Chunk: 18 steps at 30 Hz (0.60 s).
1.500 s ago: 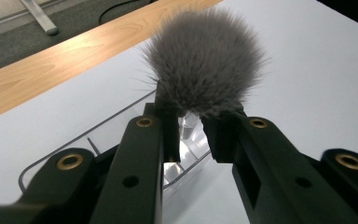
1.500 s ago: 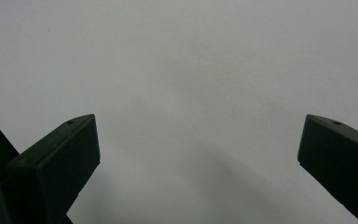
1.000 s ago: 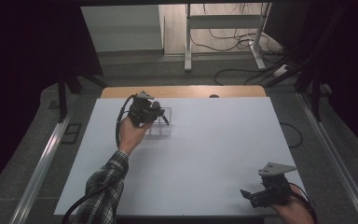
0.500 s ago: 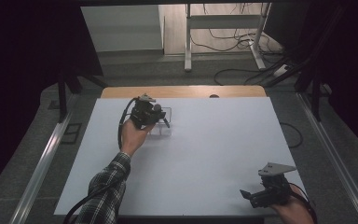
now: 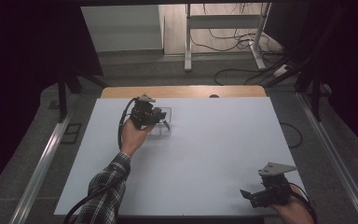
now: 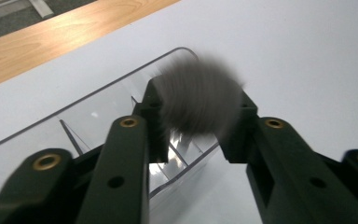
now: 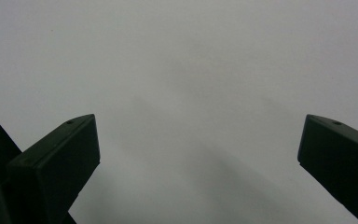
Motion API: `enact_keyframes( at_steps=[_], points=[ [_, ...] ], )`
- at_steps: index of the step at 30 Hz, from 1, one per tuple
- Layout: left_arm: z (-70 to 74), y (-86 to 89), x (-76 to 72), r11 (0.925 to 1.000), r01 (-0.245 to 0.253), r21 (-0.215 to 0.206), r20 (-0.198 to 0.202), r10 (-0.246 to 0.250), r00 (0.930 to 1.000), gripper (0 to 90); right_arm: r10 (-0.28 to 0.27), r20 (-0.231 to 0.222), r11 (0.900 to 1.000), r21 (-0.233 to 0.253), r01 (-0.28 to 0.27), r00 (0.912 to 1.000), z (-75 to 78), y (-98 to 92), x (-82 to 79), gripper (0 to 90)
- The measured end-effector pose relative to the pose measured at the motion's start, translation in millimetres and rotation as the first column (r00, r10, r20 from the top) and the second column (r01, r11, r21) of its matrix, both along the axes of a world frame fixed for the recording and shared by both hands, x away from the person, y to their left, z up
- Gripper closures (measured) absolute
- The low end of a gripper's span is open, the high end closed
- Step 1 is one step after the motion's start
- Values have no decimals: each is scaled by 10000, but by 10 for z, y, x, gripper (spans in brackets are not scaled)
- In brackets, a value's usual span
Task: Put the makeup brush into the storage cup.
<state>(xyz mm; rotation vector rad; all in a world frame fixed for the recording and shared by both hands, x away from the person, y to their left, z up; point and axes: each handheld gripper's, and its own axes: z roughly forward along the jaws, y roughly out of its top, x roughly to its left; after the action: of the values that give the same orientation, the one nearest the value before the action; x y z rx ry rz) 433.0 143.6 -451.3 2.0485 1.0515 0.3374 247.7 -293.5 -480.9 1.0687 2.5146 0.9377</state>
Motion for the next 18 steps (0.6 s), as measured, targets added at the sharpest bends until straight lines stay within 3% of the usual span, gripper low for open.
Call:
enact_keyframes(
  at_steps=[8, 18],
  points=[
    [32, 13, 6, 10000, -51, -60, -6, 51, 10000, 507, 8, -9, 10000, -18, -8, 10000, -1, 2, 0, 0],
    [53, 57, 7, 9998, -185, -114, 93, 186, 9998, 259, -8, -4, 10000, -18, 8, 10000, -1, 1, 1, 0]
  ],
)
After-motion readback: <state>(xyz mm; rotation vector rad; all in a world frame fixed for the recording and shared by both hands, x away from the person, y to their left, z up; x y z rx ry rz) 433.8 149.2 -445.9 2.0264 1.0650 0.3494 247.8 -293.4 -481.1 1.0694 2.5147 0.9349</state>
